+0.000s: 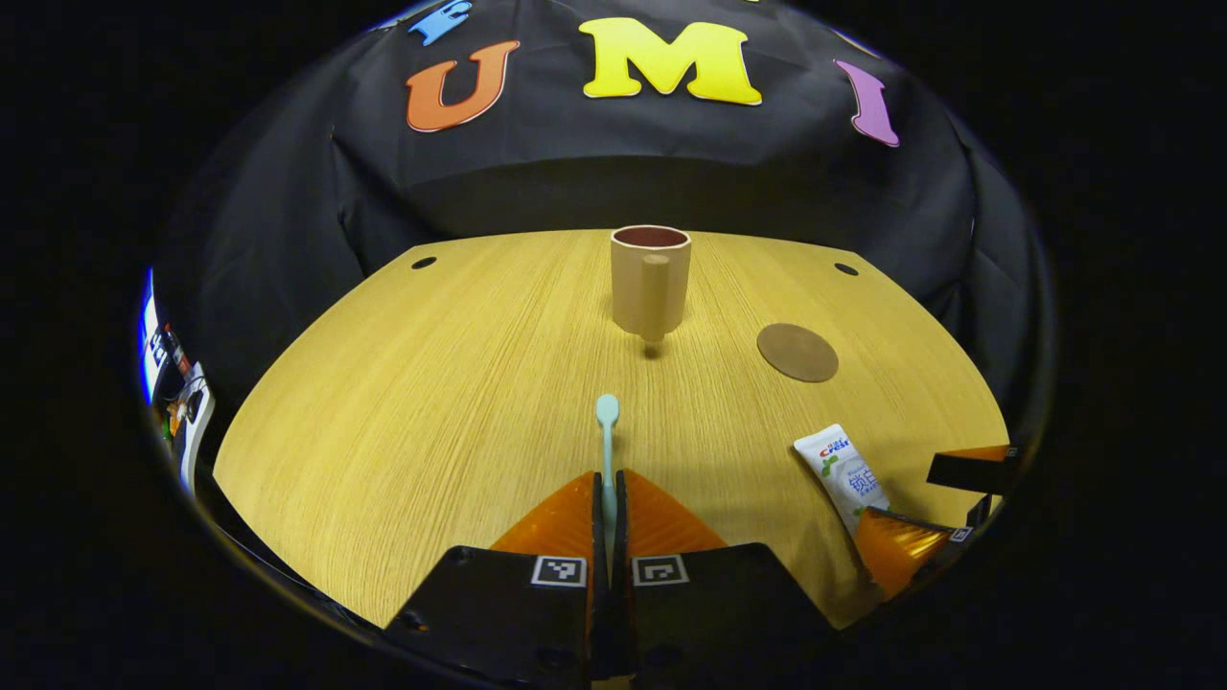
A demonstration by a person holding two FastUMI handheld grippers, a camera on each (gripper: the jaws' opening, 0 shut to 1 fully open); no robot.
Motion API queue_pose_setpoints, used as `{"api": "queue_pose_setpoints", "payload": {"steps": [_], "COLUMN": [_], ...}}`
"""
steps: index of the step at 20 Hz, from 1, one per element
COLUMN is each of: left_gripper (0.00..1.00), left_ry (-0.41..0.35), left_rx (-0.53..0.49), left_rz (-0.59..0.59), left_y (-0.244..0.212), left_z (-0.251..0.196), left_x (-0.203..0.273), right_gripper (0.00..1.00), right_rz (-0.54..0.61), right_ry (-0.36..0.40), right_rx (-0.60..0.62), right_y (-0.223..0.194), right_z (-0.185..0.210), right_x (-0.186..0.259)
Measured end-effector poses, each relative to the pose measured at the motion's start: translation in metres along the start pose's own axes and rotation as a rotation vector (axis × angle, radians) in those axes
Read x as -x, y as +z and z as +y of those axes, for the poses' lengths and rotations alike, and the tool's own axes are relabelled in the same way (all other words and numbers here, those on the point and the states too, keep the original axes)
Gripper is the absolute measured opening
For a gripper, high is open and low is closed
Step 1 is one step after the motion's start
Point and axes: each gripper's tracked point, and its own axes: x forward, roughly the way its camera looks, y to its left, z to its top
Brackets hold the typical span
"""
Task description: Put the toothbrush and toothpaste on the desktop into the cup, then pick up the cup and place it on the coaster on the desktop.
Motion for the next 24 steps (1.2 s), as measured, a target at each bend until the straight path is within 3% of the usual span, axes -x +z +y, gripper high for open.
{"api": "queue_pose_setpoints", "payload": {"steps": [2,4,8,9,11,14,18,19,24], "left_gripper": [0.04,0.03,0.03,0.03,0.03,0.03,0.04,0.04,0.03], "left_ry": [0.003,0.004,0.001,0.001,0.0,-0.005,-0.013,-0.014,-0.034], "left_rx": [0.008,0.023,0.04,0.041,0.05,0.055,0.062,0.062,0.061], "left_rz": [-0.017,-0.036,-0.077,-0.085,-0.098,-0.112,-0.171,-0.184,-0.243], "left_y": [0.01,0.022,0.045,0.05,0.056,0.066,0.101,0.109,0.149], "left_z": [0.006,0.01,0.017,0.018,0.021,0.022,0.026,0.027,0.025], "left_x": [0.003,0.006,0.01,0.009,0.008,0.007,0.002,-0.001,-0.009], "right_gripper": [0.98,0.92,0.7,0.56,0.43,0.32,0.32,0.21,0.21], "right_rz": [0.026,0.063,0.147,0.162,0.183,0.202,0.077,0.029,-0.072], "right_ry": [0.002,0.0,0.024,0.023,0.019,0.041,0.077,0.08,0.114], "right_rx": [-0.002,-0.007,-0.023,-0.025,-0.031,-0.041,-0.081,-0.074,-0.049], "right_y": [0.0,-0.001,-0.01,-0.012,-0.015,-0.01,0.04,0.055,0.1], "right_z": [0.004,0.006,0.01,0.009,0.007,0.009,0.013,0.013,0.022], "right_x": [-0.011,-0.019,-0.025,-0.025,-0.028,-0.021,-0.001,0.001,0.01]}}
